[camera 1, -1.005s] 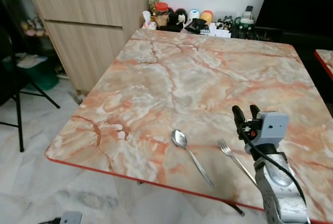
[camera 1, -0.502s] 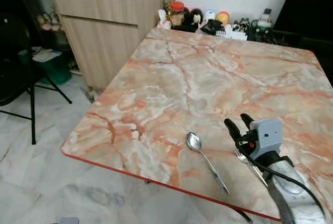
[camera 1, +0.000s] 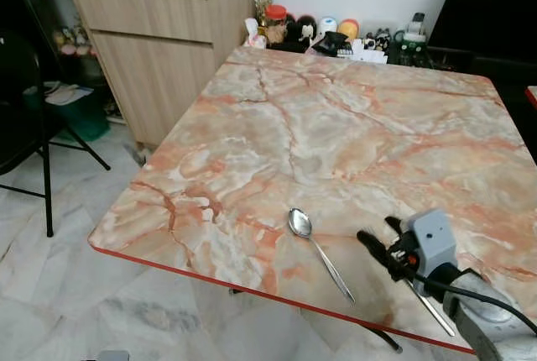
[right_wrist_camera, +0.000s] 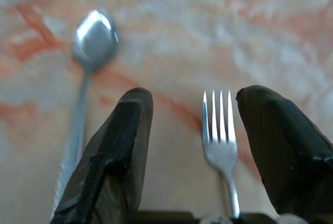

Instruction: Setting the table

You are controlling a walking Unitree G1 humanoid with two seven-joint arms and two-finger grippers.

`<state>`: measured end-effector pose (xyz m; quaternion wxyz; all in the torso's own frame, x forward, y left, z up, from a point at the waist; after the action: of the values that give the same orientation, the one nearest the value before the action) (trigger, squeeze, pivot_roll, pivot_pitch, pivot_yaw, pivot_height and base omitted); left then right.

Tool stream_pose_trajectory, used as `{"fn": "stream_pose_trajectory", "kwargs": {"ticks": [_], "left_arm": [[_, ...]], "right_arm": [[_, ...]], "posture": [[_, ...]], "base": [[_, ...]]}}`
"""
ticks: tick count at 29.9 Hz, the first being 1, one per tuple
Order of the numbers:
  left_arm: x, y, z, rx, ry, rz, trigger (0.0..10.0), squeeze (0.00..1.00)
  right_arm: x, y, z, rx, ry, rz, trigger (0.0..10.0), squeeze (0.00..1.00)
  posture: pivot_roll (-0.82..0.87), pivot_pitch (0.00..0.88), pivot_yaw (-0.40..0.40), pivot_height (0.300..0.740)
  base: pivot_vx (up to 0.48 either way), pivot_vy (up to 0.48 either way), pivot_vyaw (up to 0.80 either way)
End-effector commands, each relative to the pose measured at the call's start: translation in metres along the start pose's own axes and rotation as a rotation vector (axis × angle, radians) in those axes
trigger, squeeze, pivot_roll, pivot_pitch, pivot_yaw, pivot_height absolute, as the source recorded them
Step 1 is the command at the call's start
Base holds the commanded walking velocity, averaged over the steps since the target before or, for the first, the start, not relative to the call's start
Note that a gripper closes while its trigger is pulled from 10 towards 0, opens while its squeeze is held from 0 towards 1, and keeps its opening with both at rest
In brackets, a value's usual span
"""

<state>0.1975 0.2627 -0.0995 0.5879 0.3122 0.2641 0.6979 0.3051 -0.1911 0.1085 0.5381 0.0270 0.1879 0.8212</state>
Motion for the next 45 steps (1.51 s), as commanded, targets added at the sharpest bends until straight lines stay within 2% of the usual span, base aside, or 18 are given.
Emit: {"fn": "stream_pose_trajectory", "kwargs": {"ticks": [1, 5, 10, 14, 17, 21, 23, 29, 38, 45], "left_arm": [[0.003, 0.002, -0.007, 0.021, -0.011, -0.001, 10.0, 0.0], [0.005, 0.003, -0.009, 0.03, -0.032, -0.004, 10.0, 0.0], [0.007, 0.003, -0.007, 0.025, -0.035, -0.001, 10.0, 0.0], [0.006, 0.002, -0.007, 0.027, -0.041, -0.009, 10.0, 0.0], [0.006, 0.002, -0.007, 0.031, -0.049, -0.014, 10.0, 0.0], [0.005, 0.002, -0.006, 0.03, -0.05, -0.016, 10.0, 0.0], [0.005, 0.002, -0.005, 0.027, -0.053, -0.019, 10.0, 0.0], [0.006, 0.002, -0.005, 0.027, -0.057, -0.02, 10.0, 0.0], [0.005, 0.002, -0.005, 0.028, -0.051, -0.017, 10.0, 0.0], [0.004, 0.002, -0.005, 0.024, -0.047, -0.018, 10.0, 0.0]], "right_arm": [[-0.005, 0.002, -0.009, 0.046, -0.02, -0.015, 10.0, 0.0], [-0.011, 0.007, -0.018, 0.076, -0.042, -0.021, 10.0, 0.0], [-0.017, 0.01, -0.011, 0.043, -0.083, -0.04, 10.0, 0.0], [-0.005, 0.013, -0.015, 0.051, -0.066, 0.035, 10.0, 0.0], [-0.015, 0.017, -0.021, 0.08, -0.045, 0.002, 10.0, 0.0], [-0.019, 0.02, -0.026, 0.097, -0.031, 0.014, 10.0, 0.0], [-0.025, 0.02, -0.031, 0.124, -0.014, -0.009, 10.0, 0.0], [-0.028, 0.017, -0.028, 0.112, -0.015, 0.008, 10.0, 0.0], [-0.033, 0.006, -0.035, 0.12, -0.022, 0.012, 10.0, 0.0], [-0.03, 0.0, -0.031, 0.103, -0.014, 0.035, 10.0, 0.0]], "posture": [[-0.01, 0.061, 0.01, 0.74], [-0.02, 0.047, 0.016, 0.74], [-0.03, 0.078, 0.016, 0.74], [-0.03, 0.082, 0.021, 0.74], [-0.03, 0.086, 0.021, 0.74], [-0.03, 0.1, 0.021, 0.74], [-0.02, 0.124, 0.028, 0.74], [-0.03, 0.134, 0.03, 0.74], [-0.01, 0.149, 0.03, 0.74], [-0.01, 0.152, 0.03, 0.74]], "base": [[0.0, 0.0, 0.0], [0.0, 0.0, 0.0], [0.0, 0.0, 0.0], [0.0, 0.0, 0.0], [0.0, 0.0, 0.0], [0.0, 0.0, 0.0], [0.0, 0.0, 0.0], [0.0, 0.0, 0.0], [0.0, 0.0, 0.0], [0.0, 0.0, 0.0]]}}
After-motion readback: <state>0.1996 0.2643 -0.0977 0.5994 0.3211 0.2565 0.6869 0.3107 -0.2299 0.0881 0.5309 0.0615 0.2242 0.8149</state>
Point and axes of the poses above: a point about 5 cm out from each wrist's last joint towards the gripper, its own y axis pointing back from the gripper into the wrist, its own z axis along the axis of the wrist's last joint, x = y × z, the point moved 4 cm from there along -y, pointing out of the wrist towards the gripper, and after that the axes turned 2 degrees about y, right-handed, at the moved point
